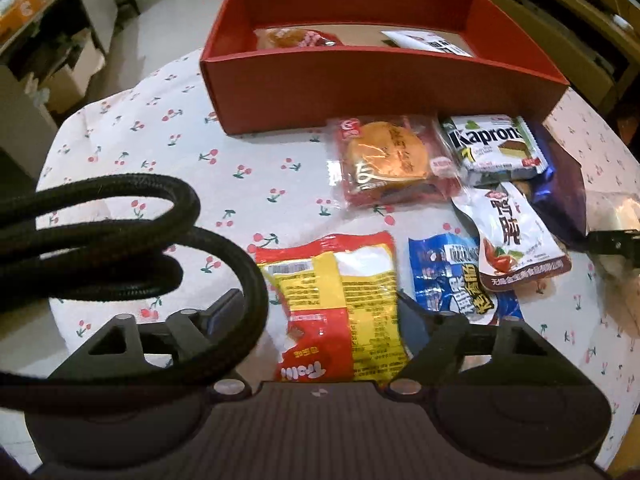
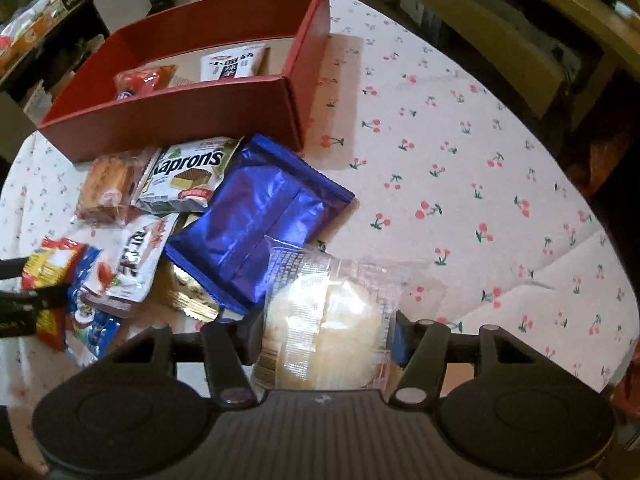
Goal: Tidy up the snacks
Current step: 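Grasp the yellow-red packet with left tool while right grasps clear bun bag, then carry both packets into the red tray and open both tools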
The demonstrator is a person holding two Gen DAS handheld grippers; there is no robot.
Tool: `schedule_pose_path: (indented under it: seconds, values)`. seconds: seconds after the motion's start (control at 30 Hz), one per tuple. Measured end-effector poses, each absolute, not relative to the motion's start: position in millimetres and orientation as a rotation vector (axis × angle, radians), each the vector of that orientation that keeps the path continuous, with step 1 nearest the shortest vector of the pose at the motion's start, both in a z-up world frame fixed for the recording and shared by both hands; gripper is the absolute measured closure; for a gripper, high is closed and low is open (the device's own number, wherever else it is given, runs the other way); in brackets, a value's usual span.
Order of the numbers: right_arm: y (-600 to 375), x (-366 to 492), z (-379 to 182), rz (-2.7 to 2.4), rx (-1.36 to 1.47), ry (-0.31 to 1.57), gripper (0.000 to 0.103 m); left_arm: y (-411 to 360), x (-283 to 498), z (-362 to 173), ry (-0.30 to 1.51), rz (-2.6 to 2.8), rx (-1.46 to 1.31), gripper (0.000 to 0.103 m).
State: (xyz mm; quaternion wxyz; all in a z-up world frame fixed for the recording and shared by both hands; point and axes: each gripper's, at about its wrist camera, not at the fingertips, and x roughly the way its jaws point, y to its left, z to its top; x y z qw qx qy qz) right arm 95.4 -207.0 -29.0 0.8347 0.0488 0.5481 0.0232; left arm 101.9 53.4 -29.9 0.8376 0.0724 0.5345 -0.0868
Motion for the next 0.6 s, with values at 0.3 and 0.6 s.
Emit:
schedule_pose_path:
  seconds: [0.3,0.6]
  values:
    - [-211.3,71.2,-6.7,0.102,0.117,1.108,0.041,46.2,82.9,-17.8,1.114,-0.197,0.109,0.043]
    - [-194.0,57.2,6.3,0.177,0.117,1.075,0.041,31.3,62.1,6.0,1.045,-0.255,0.054,0.043]
